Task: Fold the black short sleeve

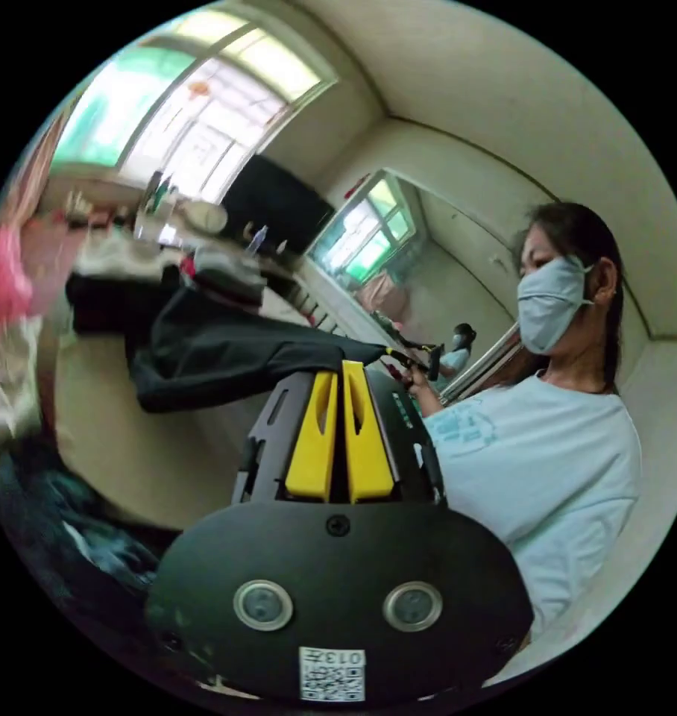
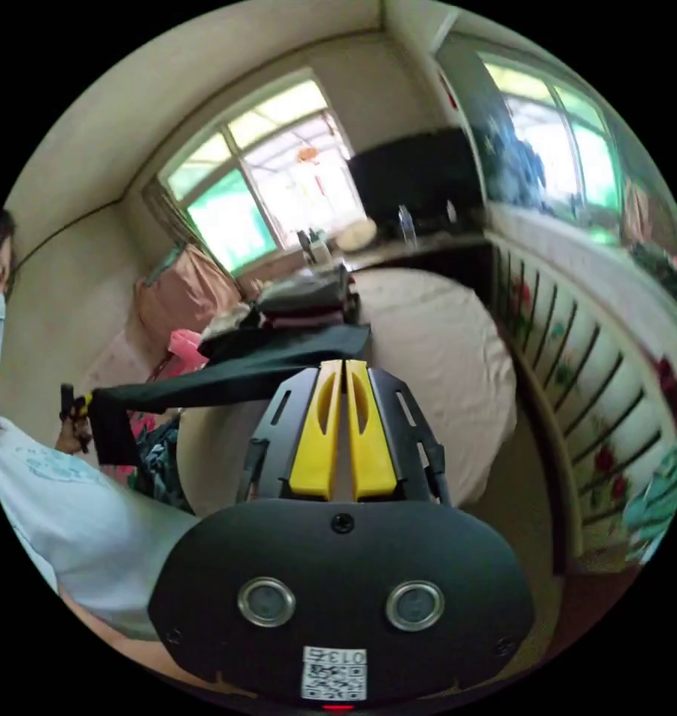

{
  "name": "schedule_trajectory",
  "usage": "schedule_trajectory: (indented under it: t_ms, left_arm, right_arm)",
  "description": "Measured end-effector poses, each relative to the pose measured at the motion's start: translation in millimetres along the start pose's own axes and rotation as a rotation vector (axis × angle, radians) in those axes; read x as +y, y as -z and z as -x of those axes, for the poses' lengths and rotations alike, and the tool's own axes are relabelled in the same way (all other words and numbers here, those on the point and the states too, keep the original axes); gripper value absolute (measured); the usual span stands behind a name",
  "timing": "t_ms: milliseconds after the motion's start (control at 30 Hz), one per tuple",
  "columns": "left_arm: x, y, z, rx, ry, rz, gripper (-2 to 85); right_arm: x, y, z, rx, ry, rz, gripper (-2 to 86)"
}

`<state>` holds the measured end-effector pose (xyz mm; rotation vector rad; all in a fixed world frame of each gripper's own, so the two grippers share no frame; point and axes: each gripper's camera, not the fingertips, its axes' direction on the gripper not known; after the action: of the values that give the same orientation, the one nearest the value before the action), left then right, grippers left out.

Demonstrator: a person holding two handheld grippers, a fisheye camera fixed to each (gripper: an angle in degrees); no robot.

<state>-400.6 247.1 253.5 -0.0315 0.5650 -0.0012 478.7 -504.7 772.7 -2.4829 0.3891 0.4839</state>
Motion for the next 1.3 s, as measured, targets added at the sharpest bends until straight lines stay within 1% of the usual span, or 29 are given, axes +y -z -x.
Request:
schedule_trajectory:
  t_ms: [33, 67, 133, 167, 233, 267, 300, 333, 400, 533, 600, 667, 767, 800, 833, 867, 900, 933, 1000, 1100, 1167, 1233, 1267, 1300]
  left_arm:
    - [26.2, -18.2, 32.4, 0.045, 0.117, 0.023, 0.0]
    - [38.6, -27.6, 47.8, 0.065, 0.160, 0.039, -0.1]
    - [85.8, -62.1, 104.7, 0.100, 0.353, 0.081, -0.1]
    - [94.3, -70.3, 114.3, 0.102, 0.365, 0.096, -0.1]
    - [120.9, -99.7, 148.5, 0.126, 0.474, 0.159, -0.1]
    - [124.9, -106.3, 153.8, 0.141, 0.479, 0.174, 0.0]
    - [132.0, -117.5, 163.5, 0.163, 0.510, 0.208, 0.0]
    - [135.7, -122.9, 169.0, 0.163, 0.535, 0.206, 0.1]
    - [134.7, -129.5, 171.1, 0.176, 0.528, 0.211, 0.1]
    - [138.0, -152.2, 173.9, 0.186, 0.548, 0.302, 0.3]
    - [149.0, -170.2, 182.2, 0.168, 0.607, 0.351, 0.5]
    - [162.3, -186.9, 194.8, 0.134, 0.690, 0.370, 1.0]
    - [168.3, -186.9, 206.3, 0.064, 0.754, 0.236, 2.9]
    - [164.1, -178.3, 207.7, 0.041, 0.755, 0.144, 4.0]
    - [155.0, -167.8, 206.9, -0.036, 0.732, 0.060, 4.9]
    - [148.9, -164.0, 206.5, -0.087, 0.717, 0.035, 5.2]
    - [133.6, -162.9, 208.5, -0.190, 0.688, 0.040, 5.8]
    - [114.6, -169.8, 213.0, -0.308, 0.650, 0.092, 6.4]
    - [86.3, -189.0, 224.3, -0.456, 0.608, 0.131, 7.5]
    - [44.7, -233.4, 249.9, -0.541, 0.559, 0.132, 9.9]
    - [24.7, -262.4, 264.9, -0.577, 0.544, 0.189, 10.8]
    - [8.2, -295.8, 282.1, -0.623, 0.533, 0.280, 9.1]
    - [5.6, -301.3, 284.2, -0.647, 0.532, 0.298, 7.4]
    - [1.4, -308.0, 286.5, -0.709, 0.526, 0.327, 4.0]
  right_arm:
    - [31.1, -21.8, -16.6, -0.005, -0.075, 0.073, 0.5]
    - [60.9, -43.5, -33.8, -0.012, -0.172, 0.152, 0.5]
    - [100.9, -71.6, -52.0, -0.005, -0.259, 0.240, 0.5]
    - [122.0, -87.6, -59.6, 0.017, -0.297, 0.301, 0.5]
    - [144.2, -108.9, -66.0, 0.055, -0.323, 0.409, 0.5]
    - [153.5, -118.9, -67.3, 0.077, -0.326, 0.458, 0.5]
    - [156.7, -122.1, -67.3, 0.089, -0.324, 0.469, 0.5]
    - [159.9, -124.6, -67.4, 0.089, -0.321, 0.465, 0.5]
    - [160.3, -124.4, -67.3, 0.074, -0.316, 0.445, 0.5]
    - [158.5, -122.9, -57.7, 0.108, -0.213, 0.445, 0.6]
    - [165.1, -124.8, -62.6, 0.137, -0.225, 0.457, 0.6]
    - [177.8, -136.2, -75.3, 0.160, -0.282, 0.498, 0.6]
    - [179.6, -150.0, -75.8, 0.178, -0.276, 0.530, 0.6]
    - [178.9, -152.2, -75.1, 0.177, -0.271, 0.540, 0.6]
    - [177.2, -155.5, -73.1, 0.183, -0.251, 0.555, 0.6]
    - [175.5, -157.3, -70.8, 0.199, -0.228, 0.557, 0.6]
    - [174.8, -158.0, -70.1, 0.209, -0.220, 0.554, 0.5]
    - [174.0, -159.8, -69.7, 0.228, -0.214, 0.548, 0.4]
    - [173.9, -164.7, -70.2, 0.234, -0.219, 0.549, 0.2]
    - [175.9, -176.7, -67.3, 0.242, -0.224, 0.571, 0.1]
    - [177.6, -186.8, -59.8, 0.270, -0.192, 0.596, 0.2]
    - [179.8, -194.0, -54.0, 0.275, -0.169, 0.602, 0.2]
    - [182.2, -199.5, -50.9, 0.272, -0.160, 0.610, 0.2]
    - [183.7, -202.7, -49.7, 0.272, -0.159, 0.621, 0.1]
